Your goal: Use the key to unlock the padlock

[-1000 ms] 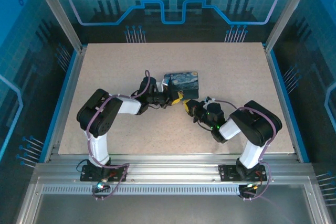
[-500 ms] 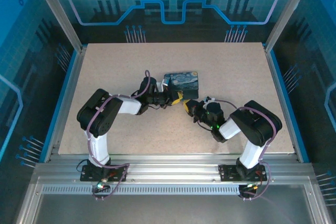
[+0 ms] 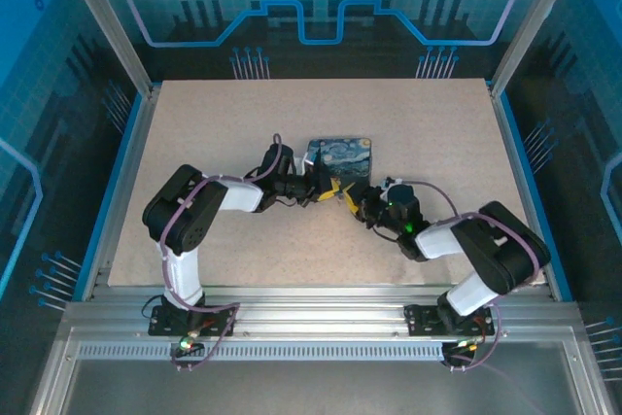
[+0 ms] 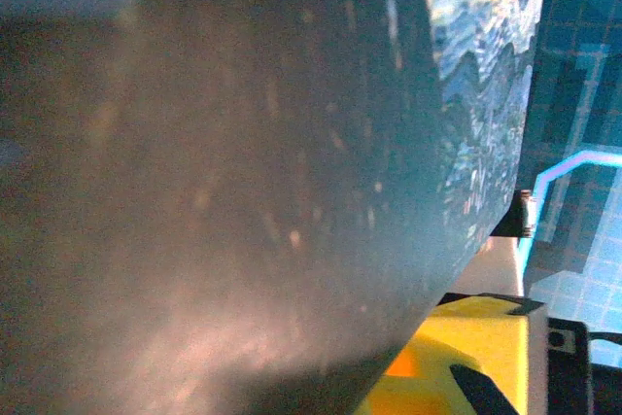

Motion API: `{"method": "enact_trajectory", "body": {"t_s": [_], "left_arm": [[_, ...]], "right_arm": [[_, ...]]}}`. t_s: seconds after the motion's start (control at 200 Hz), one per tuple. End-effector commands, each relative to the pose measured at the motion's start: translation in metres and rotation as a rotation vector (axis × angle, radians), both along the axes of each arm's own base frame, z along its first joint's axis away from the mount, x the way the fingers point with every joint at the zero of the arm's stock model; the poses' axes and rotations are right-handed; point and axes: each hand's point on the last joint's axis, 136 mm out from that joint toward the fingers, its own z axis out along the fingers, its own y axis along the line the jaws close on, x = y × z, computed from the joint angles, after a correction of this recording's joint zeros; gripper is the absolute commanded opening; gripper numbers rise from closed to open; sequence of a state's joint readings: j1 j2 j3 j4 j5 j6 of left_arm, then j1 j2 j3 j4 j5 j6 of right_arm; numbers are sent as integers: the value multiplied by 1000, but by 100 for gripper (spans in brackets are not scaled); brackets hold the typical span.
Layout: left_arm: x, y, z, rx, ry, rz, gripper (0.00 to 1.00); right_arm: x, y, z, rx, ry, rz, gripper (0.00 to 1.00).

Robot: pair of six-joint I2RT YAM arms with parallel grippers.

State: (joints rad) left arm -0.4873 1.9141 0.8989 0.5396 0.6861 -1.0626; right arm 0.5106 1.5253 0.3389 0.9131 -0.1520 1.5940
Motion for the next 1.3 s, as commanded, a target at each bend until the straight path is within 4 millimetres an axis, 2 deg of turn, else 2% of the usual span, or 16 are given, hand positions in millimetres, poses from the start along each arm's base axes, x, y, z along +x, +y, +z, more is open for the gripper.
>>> {"method": "enact_trajectory", "body": {"t_s": [0.0,0.24,0.485,0.635,0.89,1.086,1.296], "left_arm": [[-4,-3,11,12,0,-35,0],[-3,-1,16,37,7,-15,0],[0,-4,39,42,-28,-10,0],[0,-9,47,57,-45,-16,0],[-3,-14,40,89,-36,-25,0],[-4,-16,38,99,-32,-29,0],[-5,-16,39,103,-33,-32,0]], "right_arm": [[-20,-10,-19,-166,63,86,35],[-45,-32,-18,-359,79,154,36],[-58,-42,-15,-483,65,219,34],[-59,-43,-6,-556,30,263,32],[-57,-40,8,-719,-48,365,29],[-48,-33,21,-845,-136,441,32],[-34,-22,24,-916,-170,502,36]]}}
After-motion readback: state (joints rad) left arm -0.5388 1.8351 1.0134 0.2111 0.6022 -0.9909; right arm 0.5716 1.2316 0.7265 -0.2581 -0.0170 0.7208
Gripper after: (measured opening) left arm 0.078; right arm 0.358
